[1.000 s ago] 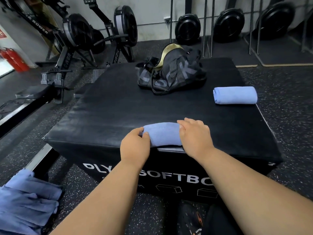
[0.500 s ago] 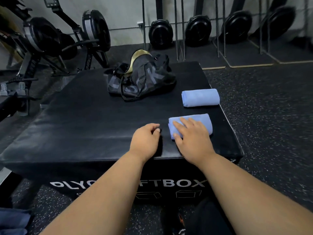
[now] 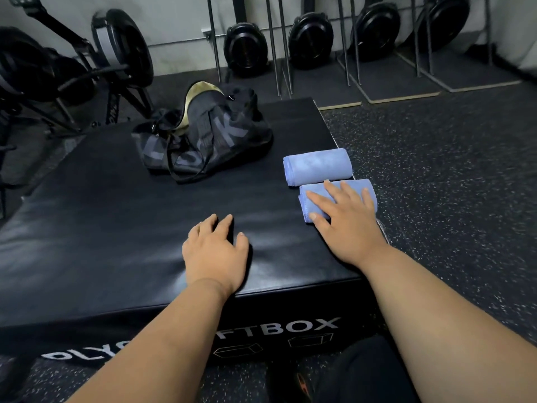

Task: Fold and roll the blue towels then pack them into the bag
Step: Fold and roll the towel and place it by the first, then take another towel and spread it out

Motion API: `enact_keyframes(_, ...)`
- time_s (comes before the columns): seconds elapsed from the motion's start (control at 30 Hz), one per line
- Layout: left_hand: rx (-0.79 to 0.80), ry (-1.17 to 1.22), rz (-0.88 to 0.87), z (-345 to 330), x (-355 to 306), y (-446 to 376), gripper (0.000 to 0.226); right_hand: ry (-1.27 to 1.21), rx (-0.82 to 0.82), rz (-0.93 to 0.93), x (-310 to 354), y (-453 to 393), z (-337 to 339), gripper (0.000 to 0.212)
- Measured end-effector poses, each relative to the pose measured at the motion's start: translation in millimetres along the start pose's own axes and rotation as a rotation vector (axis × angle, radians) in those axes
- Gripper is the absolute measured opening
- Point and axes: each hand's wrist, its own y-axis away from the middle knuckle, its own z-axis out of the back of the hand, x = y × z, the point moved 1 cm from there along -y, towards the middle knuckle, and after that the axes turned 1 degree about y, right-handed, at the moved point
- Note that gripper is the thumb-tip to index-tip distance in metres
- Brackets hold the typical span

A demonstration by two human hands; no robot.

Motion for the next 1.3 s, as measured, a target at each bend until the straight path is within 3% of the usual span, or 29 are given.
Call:
enact_keyframes(0.17, -0.018, -0.013, 0.004, -1.2, -1.3, -1.6, 0.059, -0.034, -0.011, 0.06, -7.0, -9.9, -2.8, 0.047)
enact_keyframes(0.33, -0.044, -0.026, 0.007, -4.0, -1.0, -2.7, 0.057, -0.038, 0.028, 0.099, -5.2, -18.4, -5.0, 0.058)
enact_keyframes(0.5, -0.052, -0.022, 0.011, -3.7, -1.2, -2.8, 0.056, -0.023, -0.004, 0.102, 0.7, -25.5, -11.5, 0.047)
enact_keyframes(0.97, -0.051, -0.023, 0.014, -5.9, -0.1, -4.6, 0.056, 0.044, -0.038, 0.124, 15.7, -45.4, -21.1, 0.049)
enact_keyframes(1.3, -0.027, 0.013, 0.006, -0.6, -1.1, -3.0, 0.056, 0.056, -0.103, 0.297, 60.5, -15.3, -27.5, 0.053)
